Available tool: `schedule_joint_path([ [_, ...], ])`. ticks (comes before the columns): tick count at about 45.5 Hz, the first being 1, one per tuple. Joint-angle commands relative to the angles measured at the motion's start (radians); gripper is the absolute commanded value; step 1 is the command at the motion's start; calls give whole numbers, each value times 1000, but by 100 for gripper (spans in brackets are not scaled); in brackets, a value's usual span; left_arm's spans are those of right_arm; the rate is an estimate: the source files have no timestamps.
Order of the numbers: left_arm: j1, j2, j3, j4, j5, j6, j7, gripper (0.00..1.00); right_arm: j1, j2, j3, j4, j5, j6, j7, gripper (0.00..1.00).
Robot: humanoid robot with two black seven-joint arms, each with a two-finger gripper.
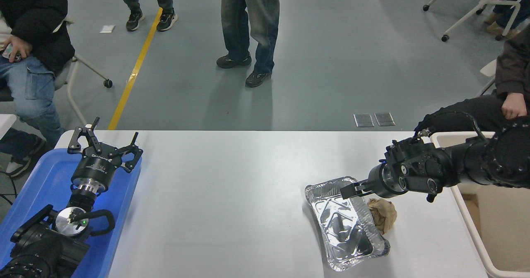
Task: Pick up foil plate and place in dustbin
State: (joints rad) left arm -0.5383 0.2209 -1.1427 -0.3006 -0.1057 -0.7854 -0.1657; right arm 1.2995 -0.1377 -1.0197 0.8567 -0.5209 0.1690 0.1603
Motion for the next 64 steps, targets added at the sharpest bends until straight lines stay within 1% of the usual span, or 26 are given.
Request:
schedule_joint_path([
  [1, 0, 0, 0, 0, 0, 0, 0, 99, -32, 15, 13, -21, -4, -16, -4, 74],
  [3, 0, 0, 0, 0, 1, 0, 0, 99, -35, 17, 15, -21, -4, -16, -2, 62],
  [5, 0, 0, 0, 0, 1, 0, 0, 99, -36, 18, 20, -21, -2, -16, -2, 56],
  [11, 0, 1, 1, 0, 1, 0, 0, 99, -37, 24, 35, -16, 8, -16, -1, 48],
  [14, 0, 0, 1, 0, 1, 0, 0, 99, -37, 40, 36, -10, 10, -12, 4, 46],
  [19, 0, 2, 1, -2, 1, 0, 0, 99, -37, 52, 39, -5, 13, -8, 5, 35],
  [20, 0, 0, 3, 0, 1, 0, 0, 99, -37, 52, 39, -5, 13, -8, 7, 29],
  [23, 0, 2, 3, 0, 1, 0, 0, 99, -39, 53, 39, -5, 13, -3, 8, 4],
  [24, 0, 0, 3, 0, 1, 0, 0, 99, -39, 53, 39, -5, 13, -3, 8, 0],
  [30, 0, 2, 3, -2, 1, 0, 2, 99, -17, 50, 32, 1, 13, 4, 15, 0],
  [37, -2, 2, 5, -2, 1, 0, 2, 99, 33, 26, 1, 45, 15, 11, 41, 0],
  [39, -2, 2, 5, -2, 1, 0, 2, 99, 43, 20, -3, 59, 19, 15, 42, 0],
  [46, 0, 2, 5, -2, 1, 0, 2, 99, 128, -13, -45, 122, 88, 40, 44, 0],
  [50, 0, 2, 5, -2, 1, 0, 2, 99, 219, -20, -89, 202, 125, 49, 45, 0],
  [56, 0, 2, 5, -2, 1, 0, 2, 99, 421, -33, -201, 369, 223, 61, 58, 0],
  [60, 1, 3, 5, -2, 1, 0, 2, 99, 581, -42, -258, 481, 237, 83, 64, 0],
  [64, 3, 5, 3, -2, 1, 0, 2, 99, 745, -86, -296, 565, 240, 153, 73, 0],
])
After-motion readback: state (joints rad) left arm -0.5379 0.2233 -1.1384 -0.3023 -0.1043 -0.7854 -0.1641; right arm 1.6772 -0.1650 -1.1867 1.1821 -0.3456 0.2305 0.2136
